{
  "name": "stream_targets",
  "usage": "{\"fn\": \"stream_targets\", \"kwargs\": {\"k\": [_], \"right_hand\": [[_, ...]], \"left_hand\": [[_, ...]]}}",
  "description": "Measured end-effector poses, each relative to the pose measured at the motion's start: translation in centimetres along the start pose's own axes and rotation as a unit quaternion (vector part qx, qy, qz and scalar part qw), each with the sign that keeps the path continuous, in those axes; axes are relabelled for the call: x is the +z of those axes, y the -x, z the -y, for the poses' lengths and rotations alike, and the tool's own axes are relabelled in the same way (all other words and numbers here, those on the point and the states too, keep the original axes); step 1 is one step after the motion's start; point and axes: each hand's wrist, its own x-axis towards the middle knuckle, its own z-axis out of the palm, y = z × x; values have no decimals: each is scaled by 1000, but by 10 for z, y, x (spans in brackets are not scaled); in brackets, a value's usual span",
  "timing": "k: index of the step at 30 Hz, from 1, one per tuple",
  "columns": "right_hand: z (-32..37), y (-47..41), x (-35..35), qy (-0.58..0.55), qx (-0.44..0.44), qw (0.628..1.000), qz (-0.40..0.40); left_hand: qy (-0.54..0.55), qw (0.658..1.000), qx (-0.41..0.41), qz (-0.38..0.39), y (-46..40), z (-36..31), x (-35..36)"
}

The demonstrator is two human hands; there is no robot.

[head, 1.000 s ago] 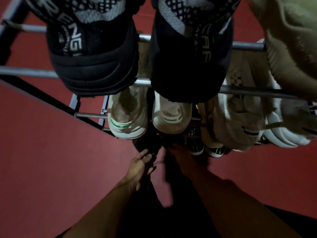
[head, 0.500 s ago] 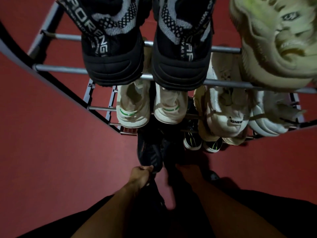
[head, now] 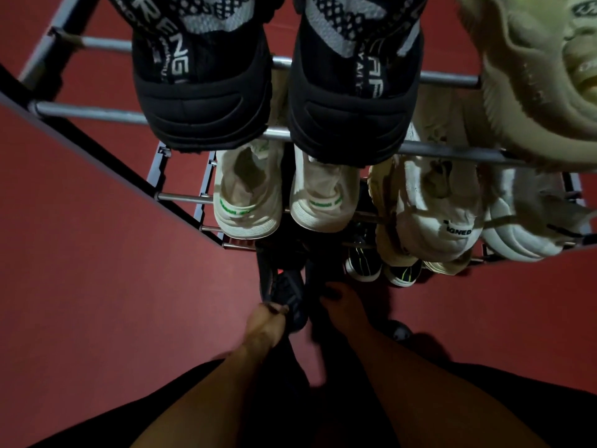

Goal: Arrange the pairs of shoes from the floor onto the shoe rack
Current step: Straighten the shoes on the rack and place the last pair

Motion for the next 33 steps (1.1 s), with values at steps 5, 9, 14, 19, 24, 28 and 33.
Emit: {"fn": "stream_targets", "kwargs": {"k": [5,9,14,19,24,28,33], "right_hand": [[15,-18,11,176,-185,966,-52],[28,-25,13,213,-138,967,-16],[30,-34,7,198,-80,975,60],[31,-36,0,230,-83,969,46],[38,-35,-5,213,-85,973,30],[44,-24,-19,279,-130,951,32],[41,-8,-44,391,-205,897,13]], "left_hand": [[19,990,134,-30,-23,-17,6],[92,984,150,15,-36,-19,14],[213,972,96,-4,-38,-24,22],[170,979,109,9,-45,-27,7],[113,984,135,-24,-37,-29,0],[149,977,144,45,-22,-39,-3],[86,973,185,109,-5,-38,-19]]}}
